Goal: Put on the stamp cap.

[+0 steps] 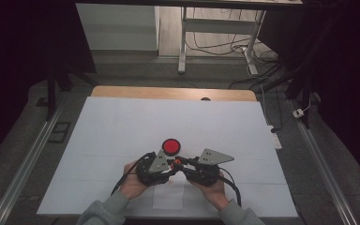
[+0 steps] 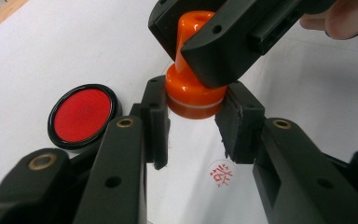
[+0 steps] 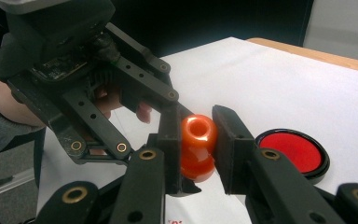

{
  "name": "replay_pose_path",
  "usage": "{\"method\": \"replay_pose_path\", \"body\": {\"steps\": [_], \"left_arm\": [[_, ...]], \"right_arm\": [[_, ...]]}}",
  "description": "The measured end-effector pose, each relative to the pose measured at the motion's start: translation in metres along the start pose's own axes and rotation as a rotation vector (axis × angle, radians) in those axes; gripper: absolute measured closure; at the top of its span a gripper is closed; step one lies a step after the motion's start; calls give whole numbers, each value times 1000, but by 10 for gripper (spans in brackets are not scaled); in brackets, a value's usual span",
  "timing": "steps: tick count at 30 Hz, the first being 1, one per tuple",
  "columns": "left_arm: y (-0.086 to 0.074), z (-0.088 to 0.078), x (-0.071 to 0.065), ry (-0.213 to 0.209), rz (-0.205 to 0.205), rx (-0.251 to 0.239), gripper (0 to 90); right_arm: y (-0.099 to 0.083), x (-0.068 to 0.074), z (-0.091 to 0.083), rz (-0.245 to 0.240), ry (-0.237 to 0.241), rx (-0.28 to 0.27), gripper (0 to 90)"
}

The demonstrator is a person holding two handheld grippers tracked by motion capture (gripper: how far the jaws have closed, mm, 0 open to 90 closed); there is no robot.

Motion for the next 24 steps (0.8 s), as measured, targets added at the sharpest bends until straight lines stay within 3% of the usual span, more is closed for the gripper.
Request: {"method": "replay_pose_path", "body": {"steps": [24], "left_arm": [[-1,2,0,1,-21,-12,642]], "right_arm": [[2,0,-1,-5,-12,7,726]]}}
Point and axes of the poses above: each handheld gripper's, and its own axes: z roughly forward along the jaws, y roughly out of its top, x roughly to its left, the point moved 1 cm from there along z, roughly forward along the jaws, and after that the axes turned 15 degrees about z, right-handed, at the moved point
